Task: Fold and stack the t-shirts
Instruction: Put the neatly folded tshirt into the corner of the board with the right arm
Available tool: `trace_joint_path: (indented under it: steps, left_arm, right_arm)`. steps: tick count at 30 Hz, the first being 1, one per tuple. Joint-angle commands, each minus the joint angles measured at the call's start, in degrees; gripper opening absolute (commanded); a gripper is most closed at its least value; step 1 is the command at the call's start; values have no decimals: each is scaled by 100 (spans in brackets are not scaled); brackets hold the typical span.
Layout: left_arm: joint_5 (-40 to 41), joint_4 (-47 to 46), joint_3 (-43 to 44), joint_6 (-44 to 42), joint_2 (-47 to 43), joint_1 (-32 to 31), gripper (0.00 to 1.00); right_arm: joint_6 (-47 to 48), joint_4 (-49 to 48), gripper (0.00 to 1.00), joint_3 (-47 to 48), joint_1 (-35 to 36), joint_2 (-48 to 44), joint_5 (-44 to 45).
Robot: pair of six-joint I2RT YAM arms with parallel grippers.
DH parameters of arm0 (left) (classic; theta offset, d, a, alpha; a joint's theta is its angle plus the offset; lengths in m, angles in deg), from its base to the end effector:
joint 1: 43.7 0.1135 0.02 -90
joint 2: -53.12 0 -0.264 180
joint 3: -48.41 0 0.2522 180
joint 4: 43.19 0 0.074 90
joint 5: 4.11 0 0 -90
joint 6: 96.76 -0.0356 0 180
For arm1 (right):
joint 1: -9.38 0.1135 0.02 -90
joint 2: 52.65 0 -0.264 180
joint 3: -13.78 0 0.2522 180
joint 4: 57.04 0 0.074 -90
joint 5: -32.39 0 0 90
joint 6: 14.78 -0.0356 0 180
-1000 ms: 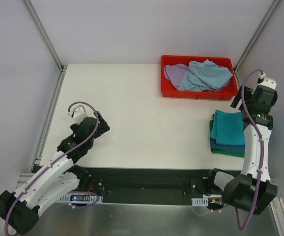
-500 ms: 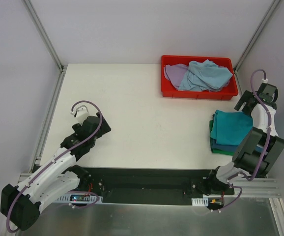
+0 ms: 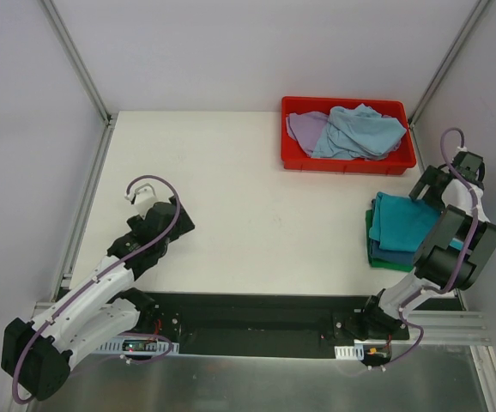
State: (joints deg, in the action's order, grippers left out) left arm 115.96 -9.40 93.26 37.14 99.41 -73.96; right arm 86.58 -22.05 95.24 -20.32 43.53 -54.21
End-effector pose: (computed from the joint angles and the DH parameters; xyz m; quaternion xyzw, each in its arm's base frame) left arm 0.1604 -0.0729 0.2375 -0.2203 0.8373 -0.0841 0.4933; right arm 0.3144 -0.1818 0.2283 0.1596 0.9248 -0.1468 0.3126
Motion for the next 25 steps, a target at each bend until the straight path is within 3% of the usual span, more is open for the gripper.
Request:
trace_joint_path:
  steps: [1,6,14,21,25]
  left_arm:
    - [-115,45,143,-101,-154,64,99]
    - [-316,36,125,-118,-356,55,99]
    - [-528,-8,55,-224,-778,64,99]
    - [-686,-219,-51,-364,-1130,64,99]
    - [-730,-272,-68,-409,-1227,64,99]
  right_arm:
    - [-133,3,96,111,-28,-809,-550]
    - [-405,285,96,-36,147,-2432,-901]
    - [-1477,-1208,96,-2627,710,-5475,-3308]
    - [-2084,-2025,96,-4641,728,-7339,-2898]
    - [-2286,-2598,96,-5039,728,-7641,-2678]
